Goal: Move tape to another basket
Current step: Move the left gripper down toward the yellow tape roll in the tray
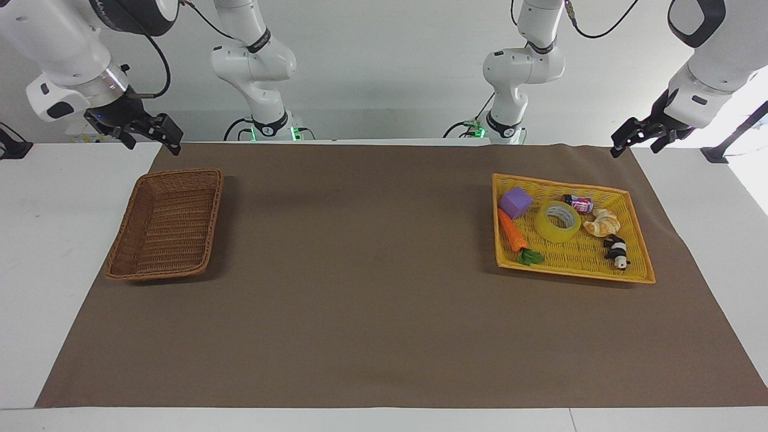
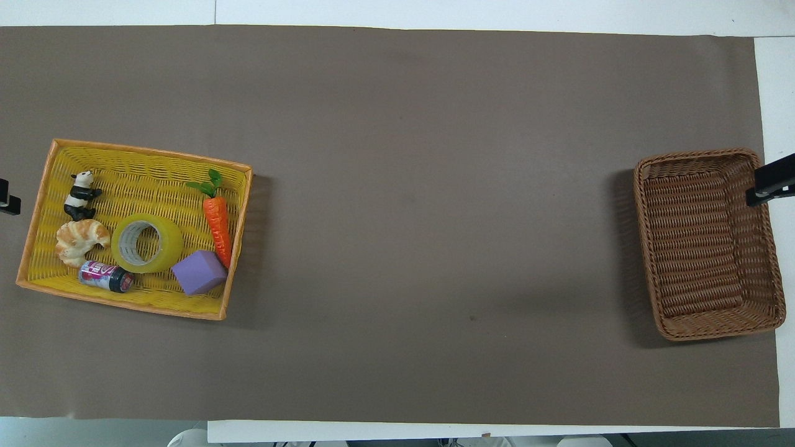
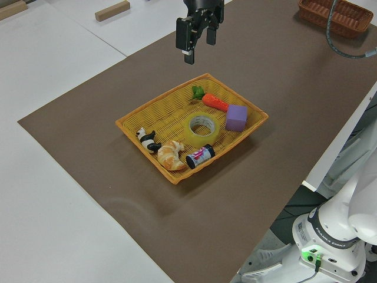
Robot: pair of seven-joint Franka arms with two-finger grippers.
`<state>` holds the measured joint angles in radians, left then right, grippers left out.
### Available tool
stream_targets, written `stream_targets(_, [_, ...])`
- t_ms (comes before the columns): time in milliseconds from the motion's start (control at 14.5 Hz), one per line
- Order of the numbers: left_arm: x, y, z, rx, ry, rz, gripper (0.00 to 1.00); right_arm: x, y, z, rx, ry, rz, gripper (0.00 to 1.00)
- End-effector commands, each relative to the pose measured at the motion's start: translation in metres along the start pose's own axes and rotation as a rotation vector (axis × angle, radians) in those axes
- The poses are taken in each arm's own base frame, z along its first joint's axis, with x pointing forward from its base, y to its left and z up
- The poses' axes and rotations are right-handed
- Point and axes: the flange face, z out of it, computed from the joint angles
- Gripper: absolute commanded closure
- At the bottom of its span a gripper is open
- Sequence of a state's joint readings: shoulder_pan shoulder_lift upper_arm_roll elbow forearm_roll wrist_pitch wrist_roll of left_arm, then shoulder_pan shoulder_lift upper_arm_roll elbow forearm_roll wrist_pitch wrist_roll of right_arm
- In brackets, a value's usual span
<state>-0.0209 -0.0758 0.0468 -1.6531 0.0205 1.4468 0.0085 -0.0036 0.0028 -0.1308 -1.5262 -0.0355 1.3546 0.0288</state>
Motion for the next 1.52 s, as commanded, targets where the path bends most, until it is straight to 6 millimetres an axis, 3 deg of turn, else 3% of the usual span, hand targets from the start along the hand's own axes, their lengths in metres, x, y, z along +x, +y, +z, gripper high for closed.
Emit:
stream_targets(0, [-0.006,-0.001,0.000,0.017,-0.003,-0.006,0.00,-0.005,0.002,0.001,-0.008,0.004,-0.027,0.01])
stream_targets(207, [-0.006,0.009,0.002,0.019,-0.006,0.009,0.00,-0.005,0.002,0.001,-0.008,0.004,-0.027,0.01])
stream_targets(346, [-0.016,0.009,0.026,0.016,0.011,0.016,0.00,-0.005,0.002,0.001,-0.008,0.004,-0.027,0.01])
stream_targets(415, [-0.023,0.007,0.049,0.013,0.058,0.015,0.00,-0.005,0.002,0.002,-0.008,0.003,-0.027,0.01])
stream_targets(553, [-0.038,0.001,0.114,0.006,0.136,0.006,0.00,-0.005,0.002,0.001,-0.008,0.004,-0.027,0.01])
stream_targets(691, [-0.034,-0.009,0.168,0.004,0.112,-0.016,0.00,-0.005,0.002,0.001,-0.008,0.004,-0.027,0.01])
stream_targets(899, [-0.026,-0.008,0.218,0.003,0.080,-0.016,0.00,-0.005,0.002,0.001,-0.008,0.004,-0.025,0.01])
stream_targets(1106, [-0.011,-0.006,0.239,0.005,0.098,-0.015,0.00,-0.005,0.002,0.001,-0.008,0.004,-0.027,0.01])
stream_targets(1452, [-0.012,-0.005,0.270,0.004,0.112,-0.013,0.00,-0.005,0.002,0.001,-0.008,0.004,-0.027,0.01])
